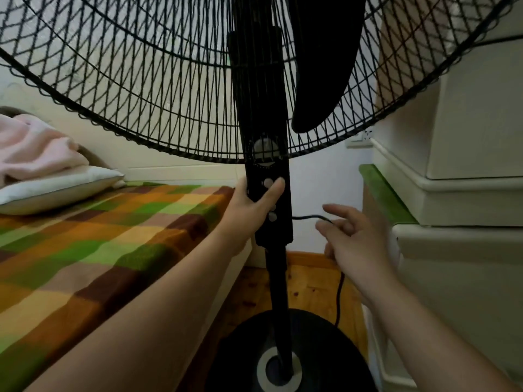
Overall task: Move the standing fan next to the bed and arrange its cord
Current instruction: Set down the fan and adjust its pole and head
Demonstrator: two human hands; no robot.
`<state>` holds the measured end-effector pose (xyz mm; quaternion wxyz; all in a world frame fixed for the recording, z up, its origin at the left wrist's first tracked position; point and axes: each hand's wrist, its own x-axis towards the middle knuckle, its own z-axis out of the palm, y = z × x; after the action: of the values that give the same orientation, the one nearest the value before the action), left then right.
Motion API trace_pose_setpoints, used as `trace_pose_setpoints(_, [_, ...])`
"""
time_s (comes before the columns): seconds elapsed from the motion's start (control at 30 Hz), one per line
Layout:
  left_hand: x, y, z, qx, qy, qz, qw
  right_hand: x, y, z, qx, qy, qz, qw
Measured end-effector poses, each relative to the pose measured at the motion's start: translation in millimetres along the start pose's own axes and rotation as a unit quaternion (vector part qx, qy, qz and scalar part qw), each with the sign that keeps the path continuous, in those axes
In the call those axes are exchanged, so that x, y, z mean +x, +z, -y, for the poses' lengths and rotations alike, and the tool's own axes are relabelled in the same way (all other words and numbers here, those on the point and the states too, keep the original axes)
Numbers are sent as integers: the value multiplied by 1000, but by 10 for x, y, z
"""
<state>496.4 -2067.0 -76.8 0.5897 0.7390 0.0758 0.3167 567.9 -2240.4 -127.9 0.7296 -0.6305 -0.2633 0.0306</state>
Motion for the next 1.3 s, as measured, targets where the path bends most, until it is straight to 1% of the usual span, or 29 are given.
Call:
trace_pose_setpoints(0.07, [-62,-73,2,-19,-2,13,1000,104,69,198,51,-2,18,999])
trace_pose_setpoints(0.13, [-67,-128,-58,-23,14,29,999,231,130,387,70,0,37,997])
trace_pose_setpoints(0.2, [-50,-161,-147,-5,30,33,999,354,210,522,50,3,59,997])
trace_pose_setpoints(0.3, [0,-191,-238,36,24,14,999,490,385,667,10,-3,112,994])
trace_pose_setpoints(0.37, [29,-191,-261,33,8,-3,999,544,479,705,-33,-14,144,989])
trace_pose_setpoints(0.47, [58,-179,-283,11,-17,-16,1000,565,568,696,-64,-6,172,983])
trace_pose_setpoints(0.53, [75,-184,-283,7,-24,-13,1000,562,620,688,-76,-4,173,982])
trace_pose_setpoints(0.67, [101,-225,-276,4,-34,-11,999,560,685,703,-93,5,149,984])
trace_pose_setpoints(0.9, [127,-220,-240,30,-31,-16,999,579,708,686,-138,-21,133,981])
trace_pose_setpoints(1.2, [155,-260,-203,19,-26,-8,999,615,753,628,-158,-41,111,980])
trace_pose_setpoints(1.3, [181,-284,-185,16,-32,1,999,623,778,615,-142,-38,124,981])
